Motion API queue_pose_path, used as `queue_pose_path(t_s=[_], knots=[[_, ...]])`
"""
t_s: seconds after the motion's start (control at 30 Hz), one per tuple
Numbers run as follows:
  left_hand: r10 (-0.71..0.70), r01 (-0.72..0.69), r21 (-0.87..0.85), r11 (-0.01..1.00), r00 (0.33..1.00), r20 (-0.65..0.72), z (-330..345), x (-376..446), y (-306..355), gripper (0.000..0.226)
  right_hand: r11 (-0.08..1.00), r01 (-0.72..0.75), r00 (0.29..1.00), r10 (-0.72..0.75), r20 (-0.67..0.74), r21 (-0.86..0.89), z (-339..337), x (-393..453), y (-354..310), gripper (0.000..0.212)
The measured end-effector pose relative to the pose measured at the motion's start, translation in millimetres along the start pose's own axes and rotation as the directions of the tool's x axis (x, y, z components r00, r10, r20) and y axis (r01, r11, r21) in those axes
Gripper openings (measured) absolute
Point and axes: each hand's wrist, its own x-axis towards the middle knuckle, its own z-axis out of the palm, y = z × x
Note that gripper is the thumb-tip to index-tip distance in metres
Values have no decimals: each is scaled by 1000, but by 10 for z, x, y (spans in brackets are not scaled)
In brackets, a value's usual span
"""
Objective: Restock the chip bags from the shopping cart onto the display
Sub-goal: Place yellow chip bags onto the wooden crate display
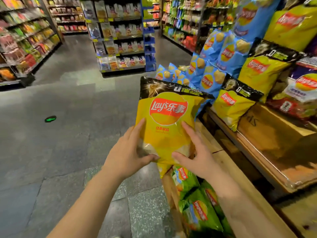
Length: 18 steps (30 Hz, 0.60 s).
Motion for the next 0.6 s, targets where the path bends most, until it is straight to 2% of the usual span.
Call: queue_pose_path(t_s=[0.13,0.3,0.47,0.6], knots=[[100,-97,-40,994,991,84,93,533,-203,112,995,-93,990,91,-110,-17,25,215,95,81],[275,-250,-154,956,945,176,189,1223,-366,109,967,-254,938,242,-248,-18,-15,486,137,81],[434,-379,-244,893,869,236,169,1956,-538,103,942,-321,858,248,-450,-93,39,852,48,82],[533,-446,-325,834,803,267,179,2344,-690,104,916,-382,808,266,-526,-124,116,1082,-11,83]])
